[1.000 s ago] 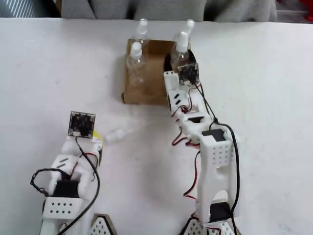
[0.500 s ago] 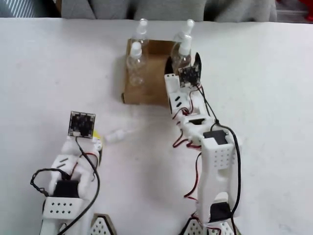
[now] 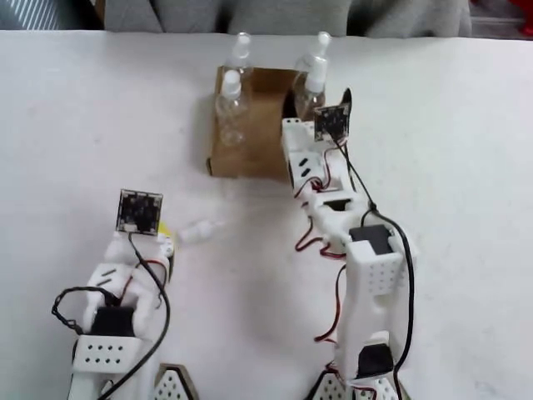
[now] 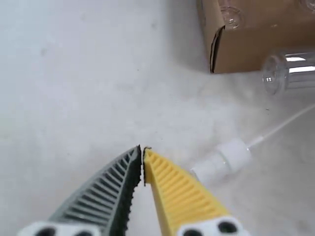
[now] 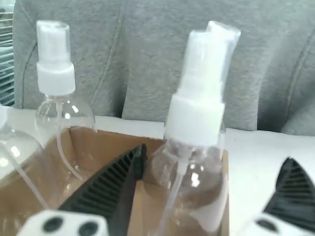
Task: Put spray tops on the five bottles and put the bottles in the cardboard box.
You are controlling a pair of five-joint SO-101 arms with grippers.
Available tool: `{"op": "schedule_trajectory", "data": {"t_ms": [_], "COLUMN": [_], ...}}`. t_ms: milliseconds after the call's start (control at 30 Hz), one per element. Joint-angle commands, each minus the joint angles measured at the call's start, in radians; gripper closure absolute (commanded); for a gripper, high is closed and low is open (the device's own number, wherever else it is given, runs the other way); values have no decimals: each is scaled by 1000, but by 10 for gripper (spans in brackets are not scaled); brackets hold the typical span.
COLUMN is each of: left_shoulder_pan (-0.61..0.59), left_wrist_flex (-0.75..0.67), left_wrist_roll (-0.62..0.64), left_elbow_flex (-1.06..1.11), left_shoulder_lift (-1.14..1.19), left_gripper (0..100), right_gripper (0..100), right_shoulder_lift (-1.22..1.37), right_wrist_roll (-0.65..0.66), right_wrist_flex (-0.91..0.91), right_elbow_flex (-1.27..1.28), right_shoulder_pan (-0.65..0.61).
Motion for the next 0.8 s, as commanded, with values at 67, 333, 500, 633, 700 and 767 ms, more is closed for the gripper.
{"op": "schedule_trajectory", "data": {"t_ms": [67, 333, 500, 633, 700, 767], "left_shoulder_pan": [-8, -8, -8, -8, -8, -8], "left_wrist_flex": [-26, -31, -31, -31, -31, -31], "left_wrist_roll": [-8, -8, -8, -8, -8, -8], "left_elbow_flex": [-6, -6, -6, -6, -6, -6], "left_shoulder_lift": [-10, -10, -10, -10, -10, -10], "left_gripper": [980, 980, 980, 980, 980, 980], "right_gripper": [640, 640, 641, 641, 642, 644], "right_shoulder_lift": [-110, -180, -257, -337, -383, -437], "right_wrist_roll": [-12, -12, -11, -11, -11, -11], "right_wrist_flex": [56, 59, 67, 156, 203, 259], "right_elbow_flex": [-9, 12, 46, 48, 48, 49], "right_shoulder_pan": [-5, -1, -7, 13, 22, 31]}}
